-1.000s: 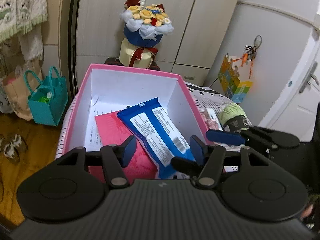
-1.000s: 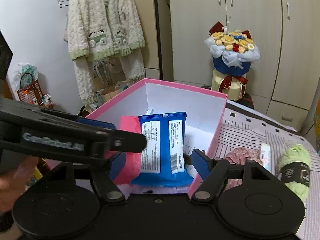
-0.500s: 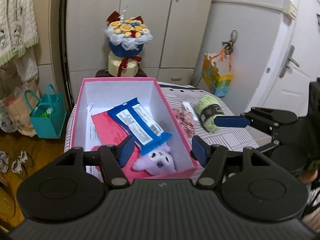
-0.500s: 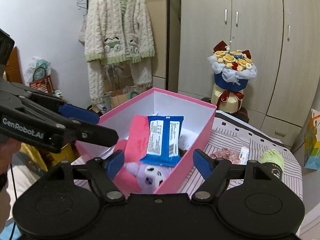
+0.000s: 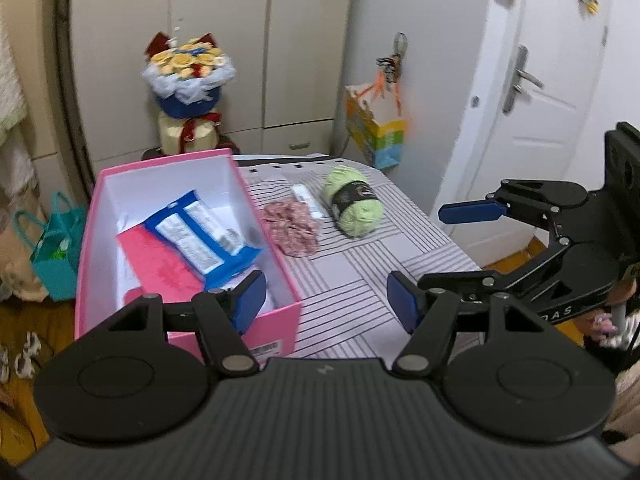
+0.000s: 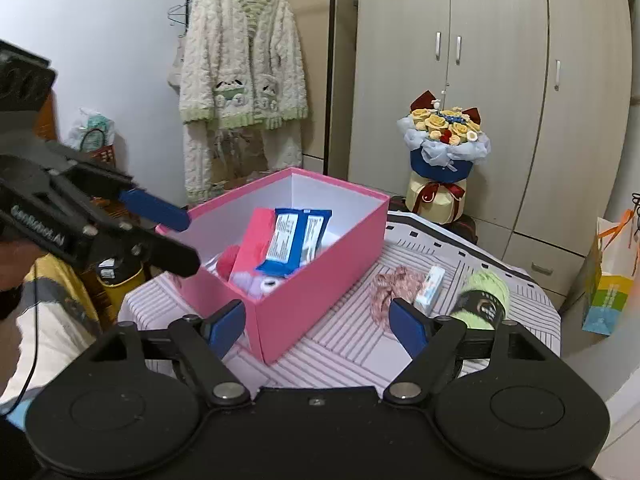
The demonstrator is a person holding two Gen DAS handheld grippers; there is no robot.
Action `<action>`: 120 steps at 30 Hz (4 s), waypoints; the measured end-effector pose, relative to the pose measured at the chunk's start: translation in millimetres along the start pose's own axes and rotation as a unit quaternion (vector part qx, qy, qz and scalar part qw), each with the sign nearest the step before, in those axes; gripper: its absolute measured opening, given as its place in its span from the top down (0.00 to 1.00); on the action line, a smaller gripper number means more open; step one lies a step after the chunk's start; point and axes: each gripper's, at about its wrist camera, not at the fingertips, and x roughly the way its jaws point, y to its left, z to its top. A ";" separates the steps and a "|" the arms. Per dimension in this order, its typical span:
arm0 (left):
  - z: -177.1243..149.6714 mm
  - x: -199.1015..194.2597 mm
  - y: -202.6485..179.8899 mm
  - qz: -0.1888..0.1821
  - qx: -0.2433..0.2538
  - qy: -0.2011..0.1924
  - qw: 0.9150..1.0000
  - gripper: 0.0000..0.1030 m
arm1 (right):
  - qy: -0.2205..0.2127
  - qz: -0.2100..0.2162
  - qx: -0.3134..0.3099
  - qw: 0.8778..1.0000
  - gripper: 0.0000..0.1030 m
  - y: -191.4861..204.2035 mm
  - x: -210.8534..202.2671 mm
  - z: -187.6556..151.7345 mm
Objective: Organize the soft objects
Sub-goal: 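Move both grippers back toward the green yarn skein on the bed, then close the left gripper on the green yarn while the right gripper grasps it too, then lift the green yarn with both grippers and carry it over the pink box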
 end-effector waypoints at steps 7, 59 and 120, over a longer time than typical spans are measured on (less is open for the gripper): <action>7.9 22.9 -29.7 -0.028 0.015 0.005 0.999 0.36 | -0.008 -0.027 0.006 1.000 0.20 -21.1 -10.5 -24.5; 45.4 300.5 -20.7 -0.031 -0.161 0.040 0.986 0.53 | 0.014 -0.058 0.146 0.987 0.41 -169.4 171.3 -75.7; -21.6 21.4 -17.5 -0.057 -0.107 -0.031 0.992 0.53 | 0.004 -0.022 0.055 0.998 0.36 55.7 18.6 -12.8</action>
